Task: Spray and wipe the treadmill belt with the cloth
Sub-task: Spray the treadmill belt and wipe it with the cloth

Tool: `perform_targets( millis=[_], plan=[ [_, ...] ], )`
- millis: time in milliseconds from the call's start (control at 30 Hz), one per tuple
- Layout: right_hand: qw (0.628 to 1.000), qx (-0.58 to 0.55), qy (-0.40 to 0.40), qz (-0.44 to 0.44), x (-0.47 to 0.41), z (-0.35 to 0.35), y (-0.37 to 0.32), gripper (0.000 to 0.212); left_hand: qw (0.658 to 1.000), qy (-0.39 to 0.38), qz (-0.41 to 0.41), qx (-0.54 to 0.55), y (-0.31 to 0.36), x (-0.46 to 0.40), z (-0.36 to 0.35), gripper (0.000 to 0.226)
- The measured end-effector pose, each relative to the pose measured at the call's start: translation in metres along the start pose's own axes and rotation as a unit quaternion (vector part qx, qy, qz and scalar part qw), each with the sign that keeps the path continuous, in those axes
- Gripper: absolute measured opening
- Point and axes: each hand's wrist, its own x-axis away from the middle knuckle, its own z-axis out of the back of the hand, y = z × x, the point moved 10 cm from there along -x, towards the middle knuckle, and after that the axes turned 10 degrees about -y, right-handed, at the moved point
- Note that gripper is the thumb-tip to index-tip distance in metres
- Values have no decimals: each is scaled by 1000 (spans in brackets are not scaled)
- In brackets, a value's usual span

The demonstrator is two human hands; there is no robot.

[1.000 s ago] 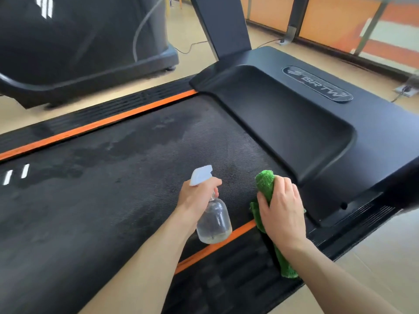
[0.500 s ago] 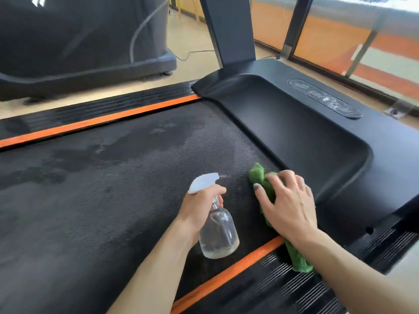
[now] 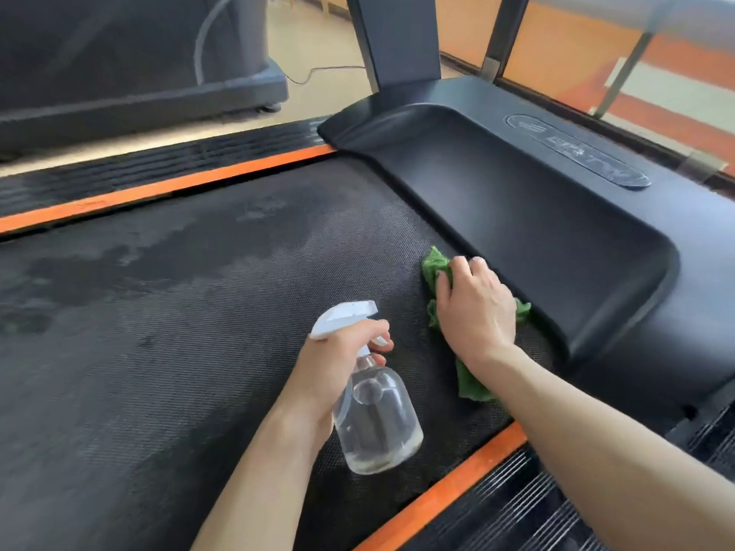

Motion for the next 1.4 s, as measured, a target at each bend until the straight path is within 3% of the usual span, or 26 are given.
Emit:
perform_targets(
  millis=[133, 300, 400, 467, 533, 600, 667, 833, 933, 1000, 1067, 1100, 1167, 1267, 1400],
  plan=[
    [998, -12, -16, 54, -14, -9, -35, 25, 999, 8, -1, 35, 0, 1, 7, 15],
    [960, -32, -82, 266, 78, 11, -66, 22, 998, 22, -3, 63, 1, 6, 12, 22],
    [928, -8, -73, 366, 78, 9, -77, 22, 997, 34, -1, 67, -1, 10, 17, 17],
    [937, 24, -42, 346, 38, -1, -78, 23, 997, 34, 2, 66, -3, 8, 20, 20],
    [968, 54, -6, 244, -15, -8, -67, 25, 997, 32, 3, 70, -2, 7, 21, 19],
    [988, 58, -14, 140, -45, -19, -53, 25, 997, 26, 2, 71, -1, 7, 20, 16],
    [991, 49, -34, 118, -33, -17, -53, 25, 997, 25, 2, 72, -1, 11, 20, 15],
    [947, 0, -109, 302, 82, 13, -67, 25, 998, 25, 1, 60, 1, 16, 22, 18],
    [902, 37, -99, 418, 75, 8, -75, 23, 998, 21, 1, 58, 2, 17, 20, 24],
    [933, 53, -57, 352, 22, -3, -77, 23, 998, 22, 1, 55, 1, 13, 21, 21],
    [978, 71, -24, 197, -32, -12, -61, 27, 998, 25, 8, 50, 1, 11, 22, 19],
    [988, 72, -22, 136, -45, -18, -53, 27, 999, 26, 10, 45, 0, 10, 23, 19],
    [992, 76, -39, 96, -39, -18, -52, 27, 999, 23, 11, 41, 0, 11, 23, 19],
    [976, 26, -65, 206, 34, -1, -71, 25, 999, 28, -3, 46, 5, 14, 23, 19],
    [908, -18, -108, 404, 90, 12, -89, 23, 998, 33, -6, 54, 5, 14, 24, 17]
  ],
)
